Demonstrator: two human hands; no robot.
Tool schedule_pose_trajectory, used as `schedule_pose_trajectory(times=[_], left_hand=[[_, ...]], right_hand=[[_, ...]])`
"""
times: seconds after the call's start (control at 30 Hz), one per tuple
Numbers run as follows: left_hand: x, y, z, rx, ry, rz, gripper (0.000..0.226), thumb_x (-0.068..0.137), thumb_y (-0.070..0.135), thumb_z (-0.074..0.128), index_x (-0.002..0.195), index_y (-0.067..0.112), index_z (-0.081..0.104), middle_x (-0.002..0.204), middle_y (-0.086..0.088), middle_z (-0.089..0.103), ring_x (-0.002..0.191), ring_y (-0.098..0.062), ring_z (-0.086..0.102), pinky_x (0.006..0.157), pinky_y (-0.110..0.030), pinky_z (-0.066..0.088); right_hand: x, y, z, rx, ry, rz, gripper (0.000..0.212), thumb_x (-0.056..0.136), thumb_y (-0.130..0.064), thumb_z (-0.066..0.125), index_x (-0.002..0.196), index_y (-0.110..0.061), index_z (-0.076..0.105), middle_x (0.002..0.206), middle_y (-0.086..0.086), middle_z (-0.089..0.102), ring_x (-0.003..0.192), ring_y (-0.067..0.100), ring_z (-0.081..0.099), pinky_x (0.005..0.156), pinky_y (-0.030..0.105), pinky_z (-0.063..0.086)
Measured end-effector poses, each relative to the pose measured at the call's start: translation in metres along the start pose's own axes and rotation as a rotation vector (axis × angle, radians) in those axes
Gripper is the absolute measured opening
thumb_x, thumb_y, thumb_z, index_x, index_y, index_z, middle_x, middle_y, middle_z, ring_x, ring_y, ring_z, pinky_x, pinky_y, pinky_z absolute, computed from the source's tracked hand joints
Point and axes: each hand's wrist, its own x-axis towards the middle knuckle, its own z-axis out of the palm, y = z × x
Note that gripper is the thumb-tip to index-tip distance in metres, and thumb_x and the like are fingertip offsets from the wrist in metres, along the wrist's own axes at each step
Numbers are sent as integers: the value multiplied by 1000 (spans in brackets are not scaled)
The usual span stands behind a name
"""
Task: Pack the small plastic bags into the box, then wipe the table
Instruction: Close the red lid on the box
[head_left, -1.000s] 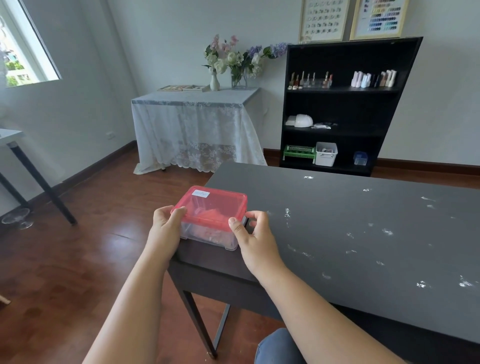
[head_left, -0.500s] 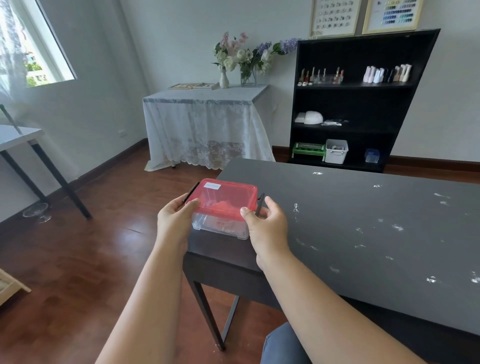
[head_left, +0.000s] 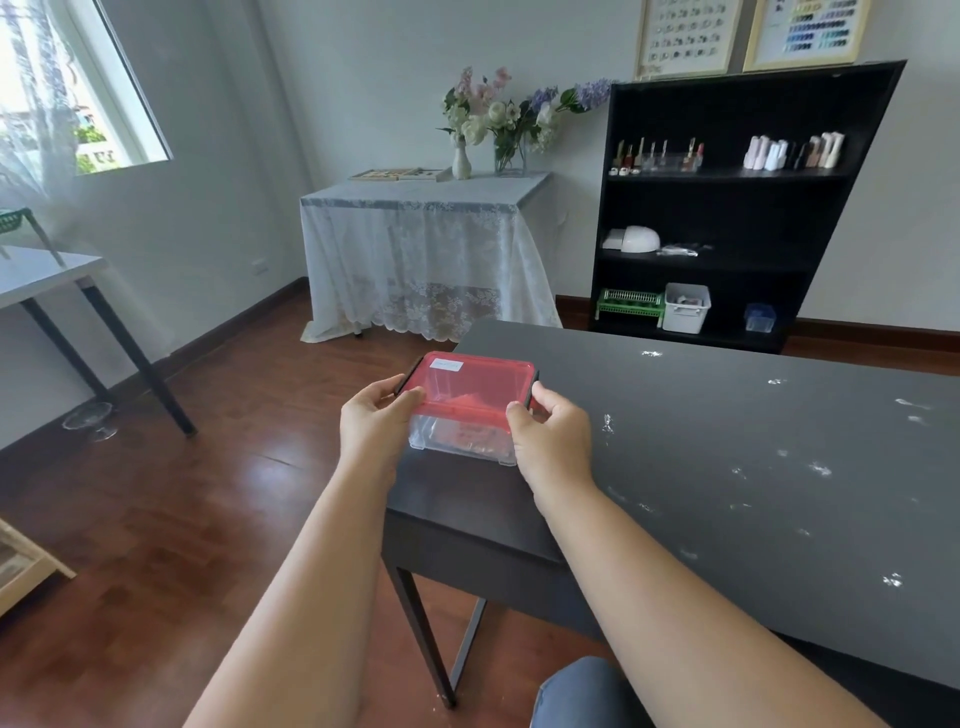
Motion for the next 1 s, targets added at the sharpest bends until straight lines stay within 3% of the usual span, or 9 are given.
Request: schedule_pose_trajectory(times=[0.07,0.17,0.3,0.37,0.47,0.53,0.7,0.83,1.0], left_hand=[[12,7,11,72,-23,5,24,65,29,74,89,31,74,74,12,73,63,-7,66,62,-27,53],[33,16,31,177,-91,35,15,65,33,69,72,46,74,64,16,69,56,-9,55,64,-31,49],[66,17,61,227,-115,40,11,71,38,69,80,41,73,80,9,73,78,-21,67,80,-39,54],[79,18,74,253,-127,43,8,72,41,67,76,44,73,69,10,66,69,-27,57,72,-41,51],[99,20,90,314,-140,51,27,78,42,64,101,32,73,76,-2,69,70,-35,59,83,-53,53],[111,21,100,372,-145,60,37,83,42,61,115,26,68,108,-12,69,102,-42,62,89,-53,51],[130,23,119,425,-160,69,39,86,44,56,120,26,65,115,-17,64,84,-41,63,75,-50,56],[146,21,132,431,-167,53,46,85,46,55,125,25,61,123,-19,61,111,-41,58,88,-53,53],[160,19,142,427,-167,43,46,87,46,57,128,26,59,126,-22,59,115,-42,55,90,-55,52]], right_hand=[[18,-2,1,-78,2,-31,44,85,-15,60,129,-9,59,105,-4,61,68,-8,53,53,-1,36],[47,-6,3,-160,16,0,45,85,-21,60,129,-12,54,97,-9,59,77,8,56,62,17,40],[89,-8,6,-219,46,16,38,86,-23,58,122,-11,56,88,-8,55,83,17,57,70,27,42],[108,-10,6,-243,48,30,36,87,-23,57,122,-12,56,87,-9,53,83,17,56,71,28,41],[135,-10,8,-258,48,45,36,89,-24,56,124,-14,55,83,-11,50,82,17,54,68,28,40],[150,-10,10,-260,54,50,38,90,-25,55,126,-14,54,89,-7,53,82,17,54,65,26,38],[179,-3,14,-238,75,59,41,90,-26,55,129,-15,52,102,-2,56,87,17,55,70,27,39],[199,2,15,-222,95,60,44,89,-27,54,132,-17,52,111,1,61,93,19,57,74,27,41],[214,7,18,-209,108,58,45,89,-28,54,133,-18,51,118,4,62,97,20,58,75,26,39]])
